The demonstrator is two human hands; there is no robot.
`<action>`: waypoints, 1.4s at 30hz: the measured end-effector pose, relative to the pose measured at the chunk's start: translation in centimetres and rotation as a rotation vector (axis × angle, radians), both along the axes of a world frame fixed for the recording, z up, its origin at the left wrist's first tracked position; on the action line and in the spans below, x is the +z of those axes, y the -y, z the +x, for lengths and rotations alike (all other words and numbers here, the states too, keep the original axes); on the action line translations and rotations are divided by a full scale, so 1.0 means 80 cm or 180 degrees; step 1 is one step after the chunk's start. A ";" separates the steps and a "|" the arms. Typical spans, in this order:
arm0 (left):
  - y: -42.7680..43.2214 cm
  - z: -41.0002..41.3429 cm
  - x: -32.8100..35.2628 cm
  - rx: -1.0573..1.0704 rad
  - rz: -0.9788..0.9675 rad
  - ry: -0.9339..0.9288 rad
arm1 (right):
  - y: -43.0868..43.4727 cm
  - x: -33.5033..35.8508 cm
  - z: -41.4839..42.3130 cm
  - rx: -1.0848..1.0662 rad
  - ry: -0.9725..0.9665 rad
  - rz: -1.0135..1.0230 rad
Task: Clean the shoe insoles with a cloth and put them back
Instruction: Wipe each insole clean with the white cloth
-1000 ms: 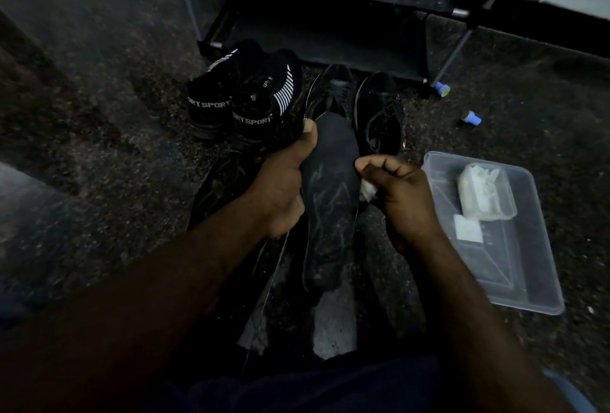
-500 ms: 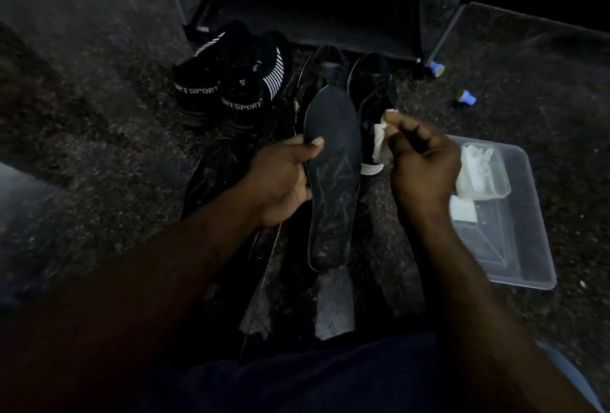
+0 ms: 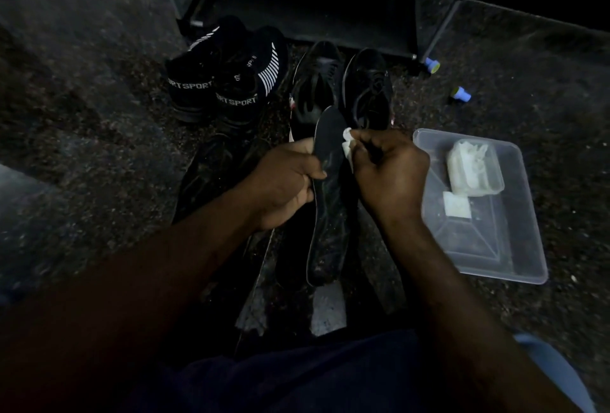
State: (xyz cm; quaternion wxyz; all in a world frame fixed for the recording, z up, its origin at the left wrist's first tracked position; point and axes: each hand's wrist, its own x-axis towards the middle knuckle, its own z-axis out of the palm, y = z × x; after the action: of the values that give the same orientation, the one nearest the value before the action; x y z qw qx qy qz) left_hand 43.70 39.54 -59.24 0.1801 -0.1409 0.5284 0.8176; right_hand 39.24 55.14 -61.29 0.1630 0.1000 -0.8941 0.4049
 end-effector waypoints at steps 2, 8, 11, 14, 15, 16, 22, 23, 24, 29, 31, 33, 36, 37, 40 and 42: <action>0.000 0.000 -0.001 -0.0010 -0.0026 -0.0018 | 0.005 0.000 0.002 0.0033 0.0060 -0.0058; 0.002 -0.003 -0.002 0.0188 0.0146 -0.0016 | 0.024 0.007 0.020 0.0554 0.0121 -0.0367; 0.003 -0.004 -0.003 0.0302 0.0218 -0.0065 | 0.034 0.004 0.028 0.0700 -0.0234 -0.0140; 0.001 -0.006 -0.006 0.0353 0.0219 -0.0100 | 0.025 -0.003 0.017 0.0396 -0.0215 0.0004; 0.000 -0.006 -0.006 0.0345 0.0201 -0.0117 | 0.019 -0.005 0.012 0.0272 -0.0174 0.0014; -0.001 -0.006 -0.006 0.0324 0.0190 -0.0132 | 0.013 -0.006 0.008 0.0157 -0.0132 -0.0010; -0.001 -0.005 -0.006 0.0291 0.0162 -0.0111 | 0.020 -0.001 0.016 0.0214 0.0155 -0.0460; 0.001 -0.005 -0.006 0.0317 0.0166 -0.0096 | 0.026 0.000 0.021 0.0314 0.0074 -0.0428; 0.001 -0.005 -0.006 0.0332 0.0178 -0.0098 | 0.029 0.000 0.023 0.0385 -0.0019 -0.0366; -0.002 -0.005 -0.005 0.0212 0.0162 -0.0156 | 0.010 -0.001 0.005 -0.0160 0.0068 -0.0155; -0.004 -0.003 -0.005 0.0114 0.0083 -0.0192 | 0.002 0.001 0.002 -0.0306 0.0198 -0.0343; -0.005 -0.002 -0.005 0.0085 0.0061 -0.0195 | 0.006 0.003 0.008 -0.0191 0.0227 -0.0452; -0.001 -0.003 -0.006 0.0229 0.0175 -0.0147 | 0.024 0.005 0.022 0.0233 0.0201 -0.0494; 0.001 -0.003 -0.006 0.0265 0.0227 -0.0146 | 0.029 0.005 0.025 0.0363 0.0142 -0.0445; 0.005 -0.004 -0.007 0.0229 0.0258 -0.0137 | 0.028 0.004 0.022 0.0501 -0.0101 -0.0070; 0.001 -0.005 -0.005 0.0183 0.0199 -0.0093 | 0.014 0.002 0.009 0.0201 -0.0154 0.0047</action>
State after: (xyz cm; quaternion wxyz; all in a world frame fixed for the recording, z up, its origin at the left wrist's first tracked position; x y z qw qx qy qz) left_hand 43.28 39.45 -59.67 0.1531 -0.1383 0.5009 0.8406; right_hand 39.98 54.00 -61.17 0.1710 0.1391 -0.8893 0.4008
